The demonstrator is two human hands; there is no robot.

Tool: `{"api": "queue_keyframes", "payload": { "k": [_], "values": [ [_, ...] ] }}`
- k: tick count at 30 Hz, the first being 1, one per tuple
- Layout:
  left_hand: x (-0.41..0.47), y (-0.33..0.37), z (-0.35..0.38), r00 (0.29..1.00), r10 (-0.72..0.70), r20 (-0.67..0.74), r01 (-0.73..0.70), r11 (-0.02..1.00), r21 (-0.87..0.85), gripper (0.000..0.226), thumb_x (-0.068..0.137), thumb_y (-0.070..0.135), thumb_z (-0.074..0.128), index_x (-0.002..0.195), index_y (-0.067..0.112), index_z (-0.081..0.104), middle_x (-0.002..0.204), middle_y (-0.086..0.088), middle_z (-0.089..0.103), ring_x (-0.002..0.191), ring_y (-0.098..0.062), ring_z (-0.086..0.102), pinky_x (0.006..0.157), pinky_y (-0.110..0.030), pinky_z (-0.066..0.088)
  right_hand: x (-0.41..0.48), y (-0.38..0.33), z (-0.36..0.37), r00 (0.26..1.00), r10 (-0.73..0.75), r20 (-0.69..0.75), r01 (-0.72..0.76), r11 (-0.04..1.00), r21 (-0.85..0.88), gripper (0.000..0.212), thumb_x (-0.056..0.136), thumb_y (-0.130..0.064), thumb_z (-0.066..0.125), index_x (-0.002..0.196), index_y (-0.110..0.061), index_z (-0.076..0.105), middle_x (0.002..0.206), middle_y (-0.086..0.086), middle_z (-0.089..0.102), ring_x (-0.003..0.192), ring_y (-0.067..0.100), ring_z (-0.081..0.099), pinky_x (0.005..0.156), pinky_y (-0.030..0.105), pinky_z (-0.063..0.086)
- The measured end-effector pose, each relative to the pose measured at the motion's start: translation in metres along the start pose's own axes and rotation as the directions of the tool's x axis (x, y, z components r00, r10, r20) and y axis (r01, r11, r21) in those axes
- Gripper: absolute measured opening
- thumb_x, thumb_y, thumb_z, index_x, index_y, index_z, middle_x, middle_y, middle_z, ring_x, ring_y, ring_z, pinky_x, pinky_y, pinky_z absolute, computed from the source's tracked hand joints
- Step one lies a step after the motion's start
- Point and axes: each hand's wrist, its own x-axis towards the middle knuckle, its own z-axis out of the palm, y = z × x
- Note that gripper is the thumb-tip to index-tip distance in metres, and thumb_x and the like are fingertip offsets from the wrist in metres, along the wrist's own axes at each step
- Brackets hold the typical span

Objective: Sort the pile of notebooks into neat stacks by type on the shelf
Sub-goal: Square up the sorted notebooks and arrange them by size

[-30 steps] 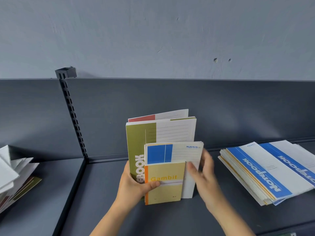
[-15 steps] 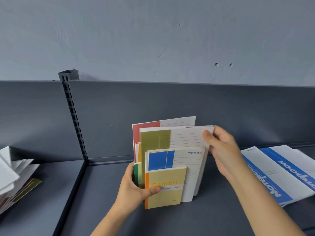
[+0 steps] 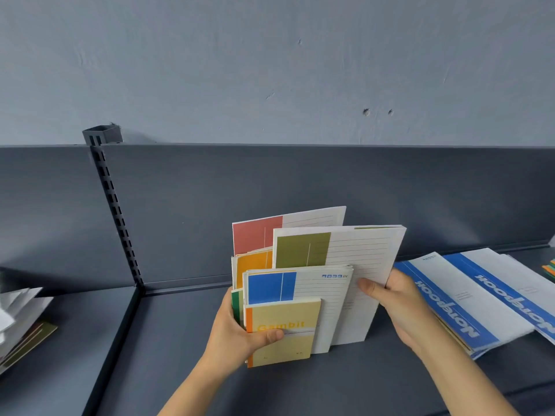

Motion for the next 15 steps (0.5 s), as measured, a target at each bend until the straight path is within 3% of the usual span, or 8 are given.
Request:
{"api": "queue_keyframes", "payload": {
  "k": [2,4,6,8,11,15],
  "values": [
    [0.001,0.000,-0.001,1.000,-0.004,0.001,0.004,1.000,-0.005,0.097,0.029,0.060,0.089,0.111,0.027,0.048,0.103,0.007,0.069,0.099,-0.003,0.066,0.070,-0.019,0.058,0.000,0.000,0.000,0.998,-0.015,-0.065,0.017,0.999,0.031,0.028,0.084,0.000,0.064,0.098,-0.024,0.063,0.101,-0.006,0.071,0.098,0.011,0.064,0.090,0.032,0.049],
    [0.003,0.000,-0.001,1.000,-0.008,0.005,0.008,1.000,0.001,0.096,0.030,0.059,0.089,0.110,0.026,0.048,0.103,0.014,0.069,0.099,-0.002,0.066,0.070,-0.018,0.057,0.003,-0.003,-0.005,0.991,-0.024,-0.134,0.035,0.997,0.076,0.026,0.085,-0.001,0.063,0.100,-0.022,0.063,0.102,-0.004,0.069,0.099,0.013,0.063,0.093,0.036,0.048],
    [0.005,0.000,-0.001,1.000,-0.014,0.005,0.014,1.000,0.027,0.085,0.038,0.047,0.092,0.108,0.024,0.048,0.100,0.015,0.070,0.097,-0.001,0.067,0.068,-0.018,0.057,0.004,-0.008,-0.015,0.984,-0.038,-0.177,0.059,0.991,0.117,0.026,0.082,-0.010,0.068,0.106,-0.018,0.063,0.105,-0.002,0.070,0.100,0.017,0.065,0.093,0.040,0.049],
    [0.007,-0.003,-0.001,1.000,-0.019,-0.017,0.020,0.998,0.065,0.068,0.052,0.026,0.094,0.103,0.020,0.050,0.093,0.007,0.073,0.094,-0.003,0.069,0.066,-0.018,0.057,0.003,-0.012,-0.025,0.983,-0.052,-0.178,0.080,0.984,0.158,0.044,0.068,-0.023,0.079,0.109,-0.020,0.064,0.103,-0.005,0.072,0.096,0.012,0.068,0.085,0.035,0.052],
    [0.009,-0.006,0.000,0.999,-0.047,-0.026,0.049,0.995,0.082,0.056,0.056,0.017,0.086,0.102,0.017,0.054,0.095,0.004,0.073,0.093,-0.009,0.071,0.067,-0.022,0.059,0.001,-0.010,-0.031,0.979,-0.042,-0.199,0.086,0.973,0.215,0.032,0.085,-0.003,0.061,0.113,-0.019,0.060,0.105,-0.006,0.069,0.095,0.010,0.065,0.081,0.031,0.050],
    [0.010,-0.007,0.001,0.996,-0.059,-0.069,0.065,0.994,0.085,0.050,0.060,0.017,0.086,0.101,0.018,0.057,0.094,0.006,0.073,0.088,-0.010,0.071,0.065,-0.023,0.059,-0.001,-0.005,-0.035,0.959,-0.041,-0.279,0.111,0.965,0.239,0.034,0.092,0.001,0.052,0.120,-0.016,0.058,0.110,-0.005,0.067,0.101,0.011,0.062,0.081,0.030,0.049]
  ]
}}
